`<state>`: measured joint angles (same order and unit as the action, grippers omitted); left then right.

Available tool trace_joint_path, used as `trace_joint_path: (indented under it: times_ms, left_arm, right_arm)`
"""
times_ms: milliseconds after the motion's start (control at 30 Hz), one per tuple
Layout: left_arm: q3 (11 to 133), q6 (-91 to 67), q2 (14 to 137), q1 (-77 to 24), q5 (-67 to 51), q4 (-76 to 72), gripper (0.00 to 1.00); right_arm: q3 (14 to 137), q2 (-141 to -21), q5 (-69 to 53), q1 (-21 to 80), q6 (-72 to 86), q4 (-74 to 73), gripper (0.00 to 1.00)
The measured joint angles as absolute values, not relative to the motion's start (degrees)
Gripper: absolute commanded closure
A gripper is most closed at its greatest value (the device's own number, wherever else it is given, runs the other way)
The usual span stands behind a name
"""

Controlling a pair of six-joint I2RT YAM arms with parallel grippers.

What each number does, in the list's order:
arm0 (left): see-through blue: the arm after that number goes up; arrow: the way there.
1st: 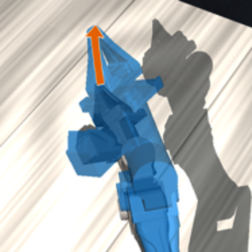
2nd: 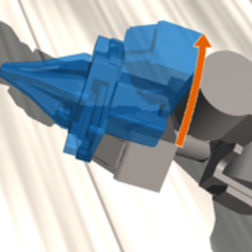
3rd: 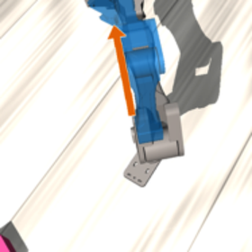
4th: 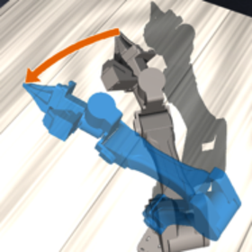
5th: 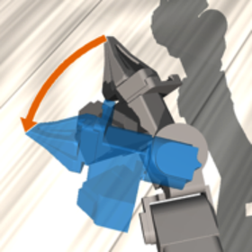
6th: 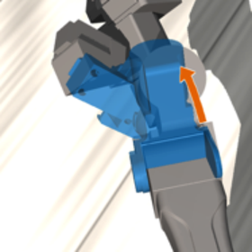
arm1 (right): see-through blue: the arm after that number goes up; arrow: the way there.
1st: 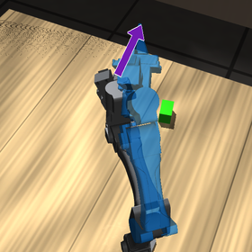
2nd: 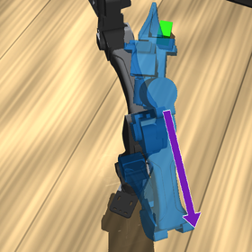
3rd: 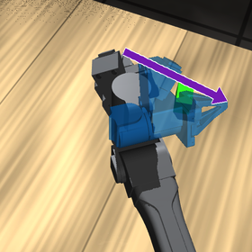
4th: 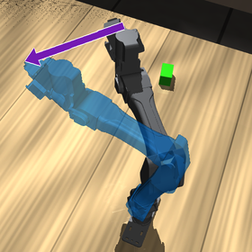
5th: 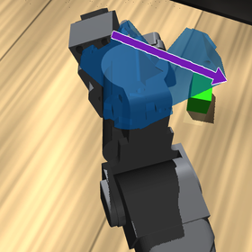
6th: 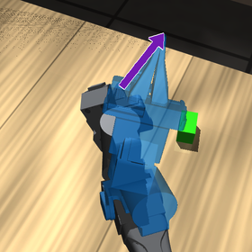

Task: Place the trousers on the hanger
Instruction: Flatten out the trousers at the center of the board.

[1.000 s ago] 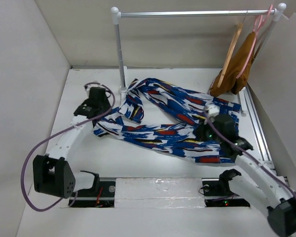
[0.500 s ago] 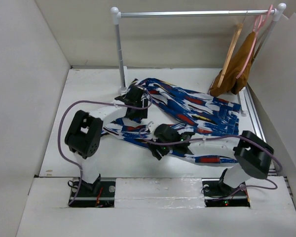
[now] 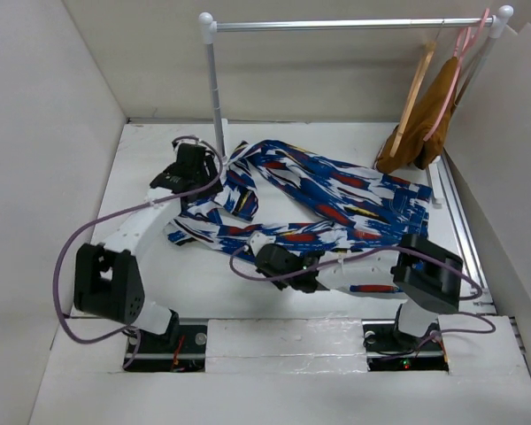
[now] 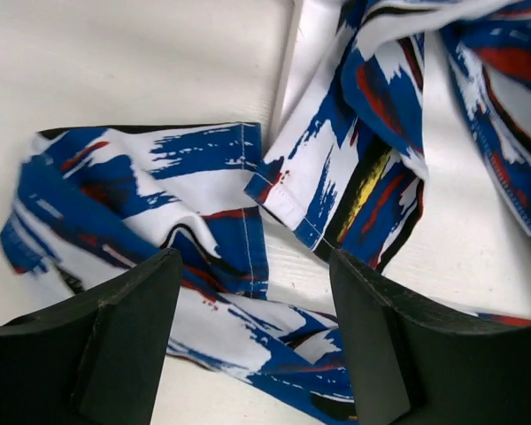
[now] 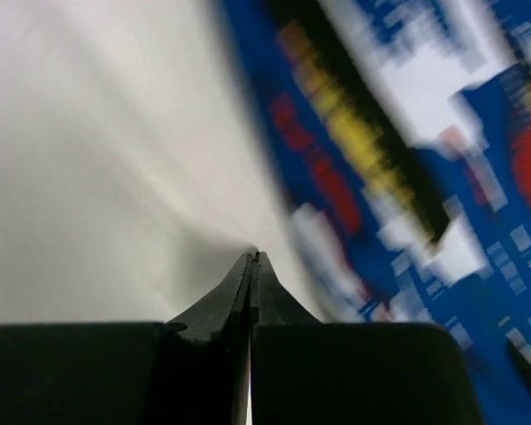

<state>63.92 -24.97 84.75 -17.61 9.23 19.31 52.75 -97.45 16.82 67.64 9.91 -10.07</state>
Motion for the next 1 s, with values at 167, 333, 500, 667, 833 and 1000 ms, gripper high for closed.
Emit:
trace_joint_path:
  times_ms: [167, 333, 500, 667, 833, 1000]
  left_arm:
    - [60.86, -27.92, 78.24, -17.34, 14.13, 20.88, 0.34]
    - [50.76, -33.43, 71.85, -7.07, 12.51, 20.91, 0.28]
    - [41.8, -37.98, 66.41, 11.57, 6.92, 19.07, 0.23]
    - [37.04, -40.97, 66.57, 15.77, -0.19, 16.53, 0.24]
    - [33.32, -44.38, 73.23, 15.77, -7.01, 10.87, 0.34]
    - [32.86, -48.4, 77.03, 15.88, -11.99, 3.16, 0.87]
  right_arm:
    - [46.87, -90.15, 16.03, 78.24, 12.93, -14.22, 1.0]
    - [44.66, -82.56, 14.55, 81.76, 13.34, -18.83, 0.54]
    - [49.6, -85.36, 14.83, 73.34, 9.39, -19.03, 0.34]
    - [57.41, -96.75, 14.98, 65.98, 4.32, -17.15, 0.35]
    - [58.98, -100.36, 14.98, 64.03, 2.5, -15.92, 0.63]
    - [59.57, -101.65, 16.14, 63.42, 2.44, -14.98, 1.0]
